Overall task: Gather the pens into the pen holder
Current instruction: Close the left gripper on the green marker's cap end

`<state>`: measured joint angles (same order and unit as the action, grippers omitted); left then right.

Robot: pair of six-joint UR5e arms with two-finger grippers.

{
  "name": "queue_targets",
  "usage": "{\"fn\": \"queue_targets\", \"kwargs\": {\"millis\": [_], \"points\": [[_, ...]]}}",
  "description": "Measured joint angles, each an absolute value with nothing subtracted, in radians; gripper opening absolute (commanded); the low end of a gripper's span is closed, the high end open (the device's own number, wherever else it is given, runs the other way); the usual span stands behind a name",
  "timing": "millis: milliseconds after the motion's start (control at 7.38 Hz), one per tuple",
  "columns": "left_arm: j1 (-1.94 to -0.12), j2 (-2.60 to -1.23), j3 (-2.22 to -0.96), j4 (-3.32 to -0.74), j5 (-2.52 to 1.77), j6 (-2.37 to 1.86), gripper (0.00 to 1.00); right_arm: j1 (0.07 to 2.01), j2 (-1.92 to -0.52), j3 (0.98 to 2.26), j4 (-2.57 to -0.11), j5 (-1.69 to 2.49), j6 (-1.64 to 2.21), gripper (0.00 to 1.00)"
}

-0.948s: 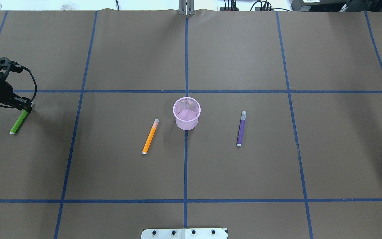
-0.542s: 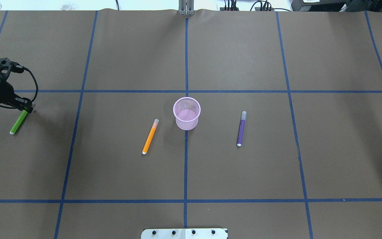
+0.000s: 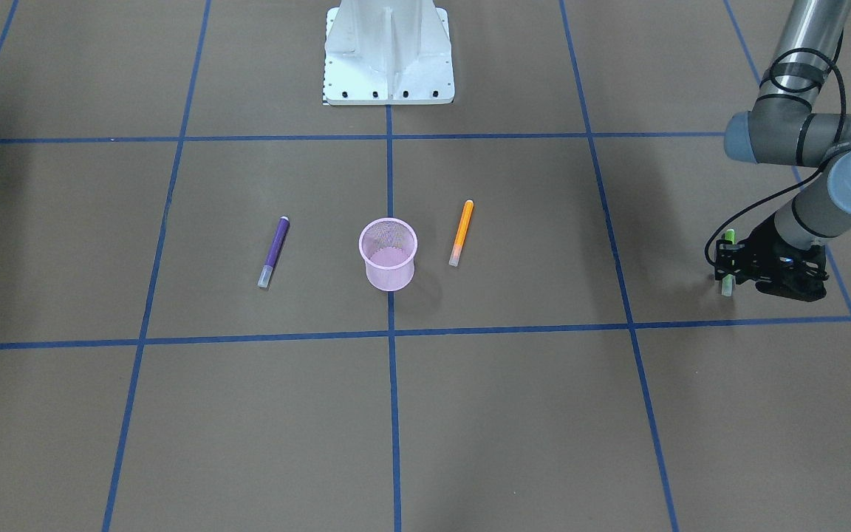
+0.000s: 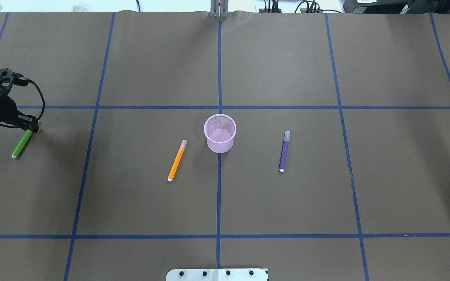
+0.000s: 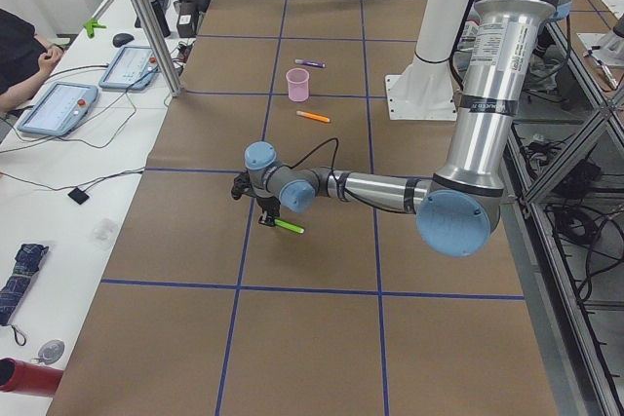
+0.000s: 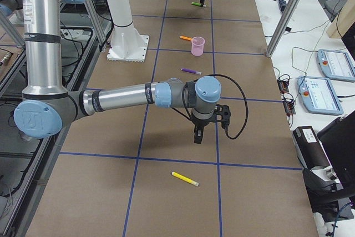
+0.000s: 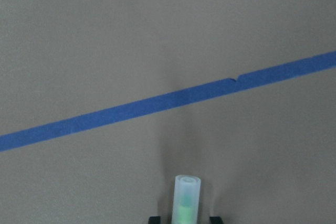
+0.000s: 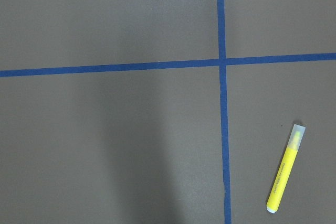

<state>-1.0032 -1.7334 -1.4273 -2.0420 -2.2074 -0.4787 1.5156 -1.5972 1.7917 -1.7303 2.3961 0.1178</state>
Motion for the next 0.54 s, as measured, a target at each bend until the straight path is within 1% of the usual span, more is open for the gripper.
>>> {"fn": "queue_targets", "kwargs": {"millis": [406, 542], "points": [[-0.999, -1.727, -1.426, -2.043, -2.207, -0.479, 0.43, 1.516, -1.597, 1.792, -1.73, 2.396, 0.117, 0.99], [-0.997, -1.724, -1.426, -2.043, -2.207, -0.479, 0.39, 1.516, -1.597, 1.792, -1.73, 2.396, 0.117, 0.99]]}}
